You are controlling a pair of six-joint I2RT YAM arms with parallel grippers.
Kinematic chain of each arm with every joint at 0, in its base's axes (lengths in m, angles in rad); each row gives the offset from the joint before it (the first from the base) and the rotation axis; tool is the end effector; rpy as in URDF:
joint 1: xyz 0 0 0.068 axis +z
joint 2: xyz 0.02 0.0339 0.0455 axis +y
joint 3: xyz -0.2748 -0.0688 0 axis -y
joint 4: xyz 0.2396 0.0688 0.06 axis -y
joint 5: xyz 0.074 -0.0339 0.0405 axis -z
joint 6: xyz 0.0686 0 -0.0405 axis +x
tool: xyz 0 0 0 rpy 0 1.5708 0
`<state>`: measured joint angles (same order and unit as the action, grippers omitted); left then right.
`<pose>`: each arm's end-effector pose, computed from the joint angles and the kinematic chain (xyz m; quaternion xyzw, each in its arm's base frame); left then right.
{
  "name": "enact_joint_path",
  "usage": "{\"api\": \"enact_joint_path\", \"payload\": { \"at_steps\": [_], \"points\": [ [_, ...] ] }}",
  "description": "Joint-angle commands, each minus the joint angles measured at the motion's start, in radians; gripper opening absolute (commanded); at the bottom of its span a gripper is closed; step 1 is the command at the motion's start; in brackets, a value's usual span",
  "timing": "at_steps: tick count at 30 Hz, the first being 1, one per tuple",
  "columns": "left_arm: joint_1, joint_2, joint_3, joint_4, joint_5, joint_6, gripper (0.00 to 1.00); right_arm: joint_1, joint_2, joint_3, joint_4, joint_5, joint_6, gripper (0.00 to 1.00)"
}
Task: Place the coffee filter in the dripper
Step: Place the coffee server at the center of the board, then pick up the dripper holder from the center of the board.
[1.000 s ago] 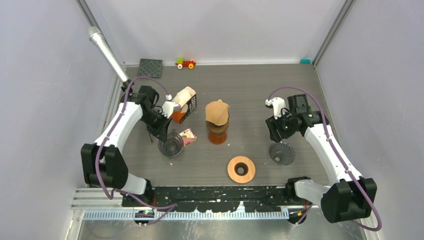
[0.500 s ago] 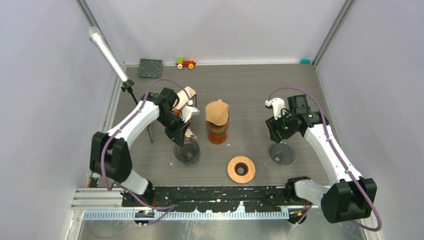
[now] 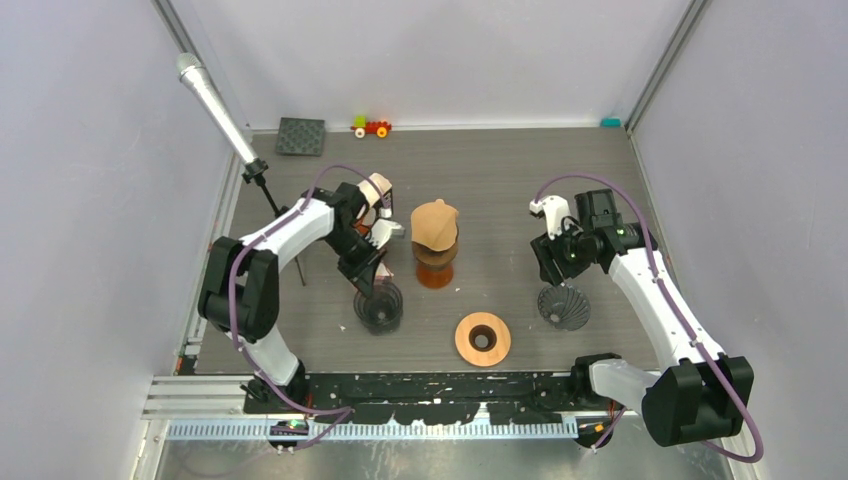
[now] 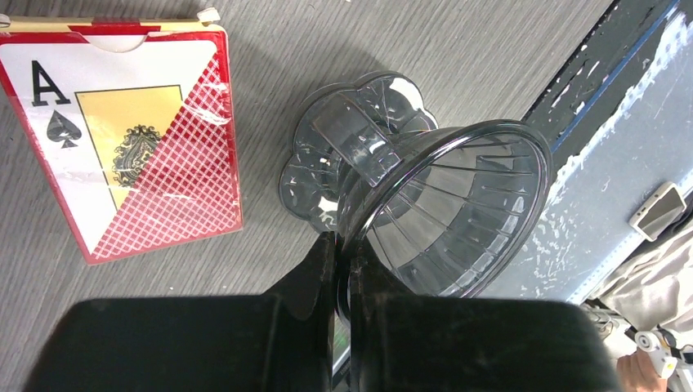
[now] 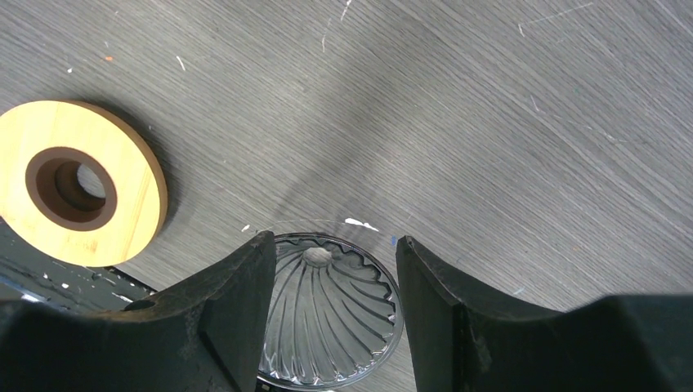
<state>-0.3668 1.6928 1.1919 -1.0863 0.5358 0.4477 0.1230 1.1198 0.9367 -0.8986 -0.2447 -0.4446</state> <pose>0.2584 -0.1368 0.1909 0.3800 0.8863 -0.2648 0.0028 0.2091 0.0426 0.2521 -0.2980 0.9162 0.0784 0.2562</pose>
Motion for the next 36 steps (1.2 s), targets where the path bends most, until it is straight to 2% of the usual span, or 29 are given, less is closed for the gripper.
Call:
{"api": "enact_joint_path", "payload": {
  "at_steps": [1, 3, 7, 12, 18, 21, 24, 29, 32, 36],
  "points": [
    [-0.006, -0.019, -0.016, 0.033, 0.004, -0.020, 0.03, -0.003, -0.027, 0.030, 0.009, -0.077, -0.037, 0.62],
    [-0.006, -0.026, -0.028, 0.048, -0.005, -0.026, 0.06, 0.003, -0.032, 0.056, 0.005, -0.134, -0.044, 0.63],
    [-0.010, -0.035, -0.058, 0.076, -0.026, -0.041, 0.12, 0.046, -0.026, 0.093, 0.011, -0.152, -0.042, 0.63],
    [-0.015, -0.049, -0.076, 0.094, -0.034, -0.048, 0.18, 0.195, -0.042, 0.050, 0.051, -0.123, -0.081, 0.64],
    [-0.015, -0.092, -0.049, 0.075, -0.023, -0.045, 0.42, 0.441, -0.029, 0.002, 0.056, -0.098, -0.151, 0.64],
    [-0.015, -0.126, -0.010, 0.041, -0.010, -0.024, 0.57, 0.548, 0.001, -0.004, 0.054, -0.084, -0.163, 0.64],
    [-0.015, -0.176, 0.035, 0.023, -0.040, -0.014, 0.66, 0.670, 0.048, -0.018, 0.054, -0.061, -0.182, 0.65],
    [-0.014, -0.248, 0.092, 0.032, -0.135, -0.009, 0.70, 0.821, 0.098, -0.068, 0.107, 0.059, -0.186, 0.65],
    [-0.014, -0.279, 0.113, 0.041, -0.165, -0.007, 0.71, 0.835, 0.125, -0.094, 0.187, 0.165, -0.177, 0.65],
    [-0.014, -0.307, 0.125, 0.046, -0.176, -0.008, 0.71, 0.835, 0.159, -0.112, 0.254, 0.231, -0.157, 0.65]
  ]
}}
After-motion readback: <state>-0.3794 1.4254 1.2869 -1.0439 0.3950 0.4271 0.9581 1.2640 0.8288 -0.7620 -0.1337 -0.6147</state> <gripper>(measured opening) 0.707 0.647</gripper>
